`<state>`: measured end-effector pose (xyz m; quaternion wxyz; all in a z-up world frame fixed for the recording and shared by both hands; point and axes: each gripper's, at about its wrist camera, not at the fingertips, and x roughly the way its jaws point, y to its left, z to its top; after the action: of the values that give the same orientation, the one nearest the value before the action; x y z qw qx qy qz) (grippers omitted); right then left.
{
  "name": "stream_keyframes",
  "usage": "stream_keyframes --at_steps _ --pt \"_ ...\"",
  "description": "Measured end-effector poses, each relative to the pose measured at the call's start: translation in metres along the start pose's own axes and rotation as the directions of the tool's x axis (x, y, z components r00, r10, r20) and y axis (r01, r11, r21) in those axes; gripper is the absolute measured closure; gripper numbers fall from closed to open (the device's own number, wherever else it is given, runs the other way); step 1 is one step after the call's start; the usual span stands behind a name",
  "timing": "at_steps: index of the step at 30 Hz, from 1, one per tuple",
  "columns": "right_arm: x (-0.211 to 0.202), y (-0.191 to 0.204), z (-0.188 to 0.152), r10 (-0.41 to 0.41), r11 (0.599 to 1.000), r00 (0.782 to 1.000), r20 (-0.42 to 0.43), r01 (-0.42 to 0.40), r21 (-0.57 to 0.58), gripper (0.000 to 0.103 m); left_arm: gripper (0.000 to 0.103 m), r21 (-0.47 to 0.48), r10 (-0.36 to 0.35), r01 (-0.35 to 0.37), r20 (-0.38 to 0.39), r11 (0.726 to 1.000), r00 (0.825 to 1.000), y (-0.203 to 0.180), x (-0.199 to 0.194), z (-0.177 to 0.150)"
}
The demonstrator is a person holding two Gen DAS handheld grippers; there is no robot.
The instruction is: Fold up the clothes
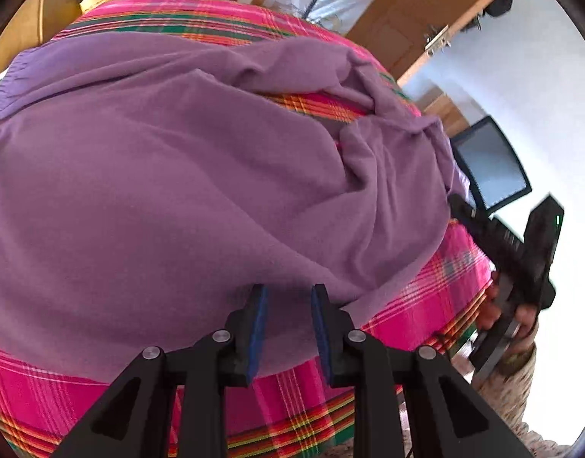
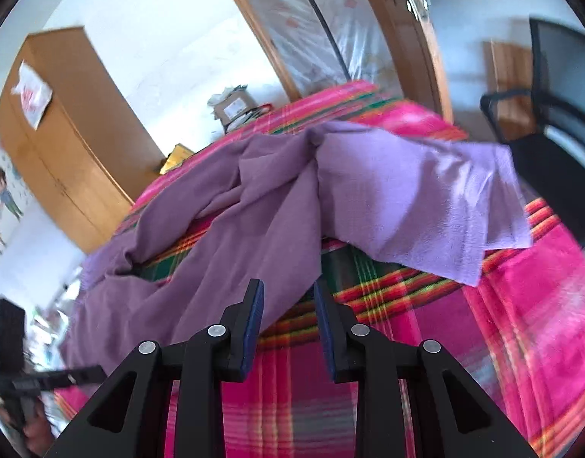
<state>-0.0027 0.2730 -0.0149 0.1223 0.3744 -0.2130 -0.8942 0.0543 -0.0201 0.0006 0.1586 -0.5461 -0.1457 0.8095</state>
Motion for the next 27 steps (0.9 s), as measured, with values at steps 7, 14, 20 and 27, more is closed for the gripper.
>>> stream_keyframes --at_steps 7,14,20,27 --pt "0.017 -0.028 0.013 0.127 0.976 0.991 -0.033 -0.119 0.184 0.066 0.077 -0.004 -0.012 0.012 -0.007 1.000 1.000 0.000 0.004 -0.001" --pt "0.037 -0.017 0.018 0.139 0.976 0.988 -0.062 -0.127 0.175 0.069 0.077 -0.024 -0.052 0.052 -0.010 0.998 0.999 0.007 0.002 -0.001" --pt "0.014 -0.011 0.011 0.149 0.977 0.989 0.012 -0.149 0.152 0.097 0.077 -0.041 -0.082 0.082 -0.011 0.996 0.997 0.011 0.002 0.000" --pt "-0.052 0.006 -0.006 0.072 0.990 0.982 0.175 -0.091 0.104 0.098 0.077 -0.051 -0.113 0.112 -0.012 0.992 0.994 0.017 -0.001 -0.005"
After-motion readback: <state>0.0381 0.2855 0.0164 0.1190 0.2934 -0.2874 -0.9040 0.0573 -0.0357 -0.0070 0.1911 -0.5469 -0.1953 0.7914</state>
